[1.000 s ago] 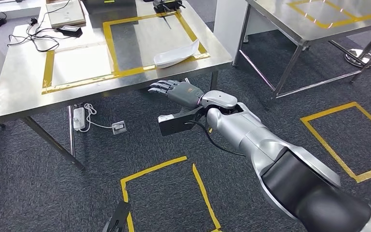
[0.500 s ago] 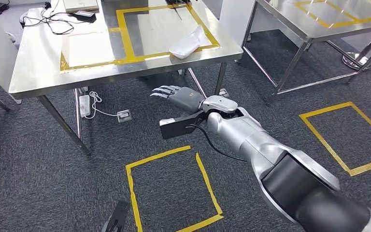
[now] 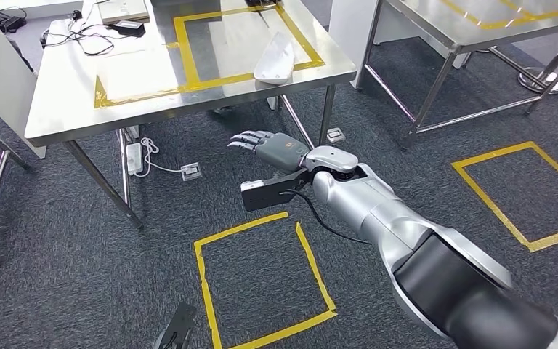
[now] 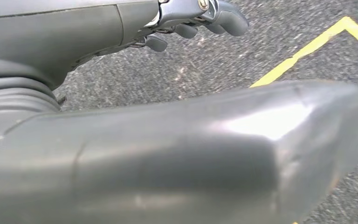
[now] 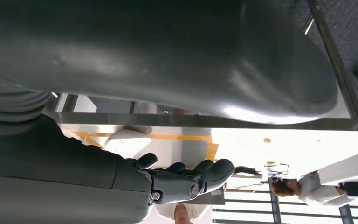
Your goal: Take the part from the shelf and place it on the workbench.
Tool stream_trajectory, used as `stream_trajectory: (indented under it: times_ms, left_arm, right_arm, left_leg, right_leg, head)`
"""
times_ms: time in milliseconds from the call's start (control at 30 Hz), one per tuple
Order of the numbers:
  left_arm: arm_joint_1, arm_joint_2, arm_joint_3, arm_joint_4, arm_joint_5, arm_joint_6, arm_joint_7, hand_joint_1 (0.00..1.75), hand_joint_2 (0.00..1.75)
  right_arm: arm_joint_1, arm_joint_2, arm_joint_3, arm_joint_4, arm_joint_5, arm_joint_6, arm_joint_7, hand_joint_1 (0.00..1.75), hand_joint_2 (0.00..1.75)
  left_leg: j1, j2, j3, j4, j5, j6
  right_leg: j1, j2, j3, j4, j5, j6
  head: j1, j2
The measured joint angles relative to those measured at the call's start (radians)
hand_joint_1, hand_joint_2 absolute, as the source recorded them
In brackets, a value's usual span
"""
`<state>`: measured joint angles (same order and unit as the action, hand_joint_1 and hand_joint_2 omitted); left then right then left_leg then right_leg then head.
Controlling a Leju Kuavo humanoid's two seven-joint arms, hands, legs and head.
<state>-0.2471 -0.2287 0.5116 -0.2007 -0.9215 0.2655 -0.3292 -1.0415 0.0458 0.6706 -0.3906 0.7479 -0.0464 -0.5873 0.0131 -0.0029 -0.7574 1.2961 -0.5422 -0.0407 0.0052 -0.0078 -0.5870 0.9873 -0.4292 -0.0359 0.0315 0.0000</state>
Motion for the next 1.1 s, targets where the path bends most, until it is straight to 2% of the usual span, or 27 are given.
stream_trajectory:
  times_ms: [33,100,133,167,267,333,367,433,467,500,533,567,633,667,700,767,900,933,967,1033,1067,1100]
  left_arm:
    - [0.001,0.001,0.0,0.0,0.0,0.0,0.004,0.0,0.0]
    - [0.002,0.003,0.0,0.0,-0.001,0.001,0.008,0.0,0.0]
    - [0.002,0.003,0.0,0.0,-0.002,0.001,0.008,0.0,0.0]
    - [0.002,0.004,0.0,0.0,-0.003,0.0,0.007,0.0,0.0]
    - [0.004,0.004,0.0,0.0,-0.013,-0.001,0.004,0.0,0.0]
    - [0.004,0.004,0.0,-0.001,-0.018,-0.004,0.004,0.0,0.0]
    - [0.004,0.004,0.0,-0.001,-0.019,-0.007,0.004,0.0,0.0]
    - [0.005,0.004,0.0,-0.001,-0.02,-0.013,0.004,0.0,0.0]
    - [0.006,0.004,0.0,-0.001,-0.02,-0.016,0.004,0.0,0.0]
    - [0.007,0.004,0.0,-0.001,-0.02,-0.017,0.004,0.0,0.0]
    - [0.008,0.005,0.0,-0.001,-0.02,-0.017,0.004,0.0,0.0]
    - [0.008,0.005,0.0,-0.001,-0.02,-0.018,0.004,0.0,0.0]
    - [0.008,0.004,0.0,-0.001,-0.02,-0.018,0.004,0.0,0.0]
    - [0.008,0.004,0.0,-0.001,-0.02,-0.019,0.004,0.0,0.44]
    - [0.007,0.004,0.0,-0.001,-0.02,-0.019,0.003,0.0,0.87]
    - [0.008,0.004,0.0,-0.001,-0.02,-0.019,0.003,0.0,1.75]
    - [0.007,0.006,0.0,-0.002,-0.017,-0.02,0.0,0.0,1.75]
    - [0.007,0.007,0.0,-0.002,-0.016,-0.021,0.0,0.0,1.31]
    - [0.007,0.007,0.0,-0.002,-0.014,-0.021,0.0,0.0,1.31]
    - [0.007,0.008,0.0,-0.002,-0.012,-0.019,0.003,0.0,1.31]
    - [0.007,0.008,0.0,-0.002,-0.009,-0.013,0.01,0.0,1.75]
    - [0.007,0.008,0.0,-0.002,-0.006,-0.005,0.019,0.0,1.75]
  right_arm:
    - [0.002,0.0,0.0,0.0,0.0,0.001,0.001,0.0,0.0]
    - [0.003,0.0,0.0,0.0,0.0,0.003,0.004,0.0,0.0]
    - [0.004,0.0,0.0,0.0,0.0,0.002,0.006,0.0,0.0]
    - [0.004,-0.001,0.0,0.0,-0.001,0.001,0.008,0.0,0.0]
    - [0.01,-0.002,-0.002,0.0,0.0,-0.001,0.024,0.0,0.0]
    - [0.014,-0.004,-0.002,0.0,0.006,-0.001,0.047,0.0,0.0]
    - [0.016,-0.005,-0.003,0.0,0.009,0.0,0.058,0.0,0.0]
    - [0.022,-0.006,-0.003,0.0,0.013,0.001,0.071,0.0,0.0]
    - [0.027,-0.006,-0.003,0.001,0.014,0.002,0.073,0.0,0.0]
    - [0.033,-0.006,-0.003,0.001,0.015,0.002,0.075,0.0,0.0]
    - [0.037,-0.006,-0.003,0.001,0.016,0.002,0.075,0.0,0.0]
    - [0.039,-0.007,-0.003,0.001,0.016,0.003,0.076,0.0,0.0]
    - [0.037,-0.007,-0.004,0.001,0.016,0.003,0.077,0.0,0.0]
    - [0.035,-0.007,-0.004,0.001,0.016,0.003,0.08,0.0,0.0]
    - [0.034,-0.007,-0.004,0.001,0.016,0.004,0.085,0.0,0.0]
    - [0.035,-0.008,-0.006,0.001,0.017,0.005,0.097,0.0,0.0]
    - [0.04,-0.008,-0.011,0.002,0.014,0.002,0.105,0.0,0.0]
    - [0.042,-0.008,-0.012,0.002,0.014,0.002,0.105,0.0,0.0]
    - [0.045,-0.008,-0.012,0.002,0.013,0.002,0.105,0.0,0.0]
    - [0.048,-0.008,-0.012,0.002,0.01,0.002,0.104,0.0,0.87]
    - [0.049,-0.008,-0.014,0.002,0.005,0.001,0.103,0.0,1.31]
    - [0.051,-0.008,-0.019,0.002,-0.001,0.0,0.1,0.0,1.75]
  left_leg:
    - [0.004,0.001,0.02,-0.016,0.013,-0.006]
    - [0.012,0.003,0.101,-0.135,0.052,-0.02]
    - [0.014,0.001,0.137,-0.188,0.066,-0.021]
    - [0.016,-0.001,0.159,-0.224,0.068,-0.017]
    - [0.017,-0.008,0.158,-0.232,0.065,0.015]
    - [0.017,-0.007,0.151,-0.232,0.07,0.033]
    - [0.018,-0.006,0.148,-0.233,0.073,0.039]
    - [0.016,-0.004,0.141,-0.233,0.079,0.047]
    - [0.015,-0.003,0.137,-0.233,0.081,0.049]
    - [0.014,-0.003,0.135,-0.233,0.083,0.051]
    - [0.013,-0.003,0.134,-0.232,0.085,0.05]
    - [0.012,-0.004,0.133,-0.232,0.086,0.049]
    - [0.01,-0.004,0.132,-0.233,0.09,0.044]
    - [0.01,-0.003,0.131,-0.234,0.092,0.039]
    - [0.01,-0.002,0.13,-0.235,0.095,0.034]
    - [0.012,-0.002,0.13,-0.243,0.101,0.022]
    - [0.007,0.001,0.138,-0.271,0.111,0.048]
    - [0.007,0.002,0.14,-0.275,0.115,0.043]
    - [0.008,0.002,0.141,-0.279,0.117,0.035]
    - [0.008,0.002,0.142,-0.284,0.125,0.024]
    - [0.009,0.002,0.142,-0.286,0.127,0.02]
    - [0.009,0.002,0.142,-0.287,0.129,0.017]
  right_leg:
    - [-0.004,-0.001,-0.006,0.004,0.003,0.004]
    - [-0.012,-0.001,-0.02,0.019,0.003,0.014]
    - [-0.013,0.0,-0.028,0.028,0.003,0.02]
    - [-0.012,0.001,-0.035,0.037,0.002,0.027]
    - [-0.008,0.006,-0.049,0.049,0.006,0.042]
    - [-0.011,0.007,-0.063,0.078,-0.014,0.052]
    - [-0.013,0.007,-0.082,0.12,-0.041,0.057]
    - [-0.014,0.007,-0.139,0.253,-0.11,0.065]
    - [-0.014,0.007,-0.163,0.311,-0.131,0.067]
    - [-0.014,0.007,-0.173,0.338,-0.137,0.066]
    - [-0.013,0.007,-0.162,0.326,-0.123,0.063]
    - [-0.013,0.007,-0.132,0.274,-0.095,0.057]
    - [-0.007,0.007,-0.053,0.132,-0.043,0.044]
    - [-0.003,0.007,-0.029,0.083,-0.031,0.039]
    - [0.001,0.006,-0.018,0.058,-0.027,0.036]
    - [0.007,0.007,-0.019,0.047,-0.023,0.033]
    - [0.001,0.009,-0.018,0.027,-0.005,0.04]
    - [0.002,0.009,-0.019,0.027,-0.004,0.036]
    - [0.002,0.009,-0.019,0.027,-0.004,0.032]
    - [0.003,0.009,-0.022,0.028,-0.001,0.028]
    - [0.003,0.009,-0.023,0.028,0.0,0.026]
    - [0.004,0.009,-0.024,0.028,0.0,0.025]
  head:
    - [0.0,0.0]
    - [-0.001,0.0]
    - [-0.002,0.0]
    - [-0.003,0.0]
    - [-0.004,0.0]
    - [-0.003,0.0]
    - [-0.002,0.0]
    - [-0.001,0.0]
    - [-0.001,0.0]
    - [-0.001,0.0]
    - [-0.001,0.0]
    - [-0.001,0.0]
    - [-0.001,0.0]
    - [-0.001,0.0]
    - [-0.001,0.0]
    - [0.0,0.0]
    - [-0.003,0.0]
    - [-0.004,0.0]
    - [-0.004,0.0]
    - [-0.004,0.0]
    - [-0.004,0.0]
    - [-0.004,0.0]
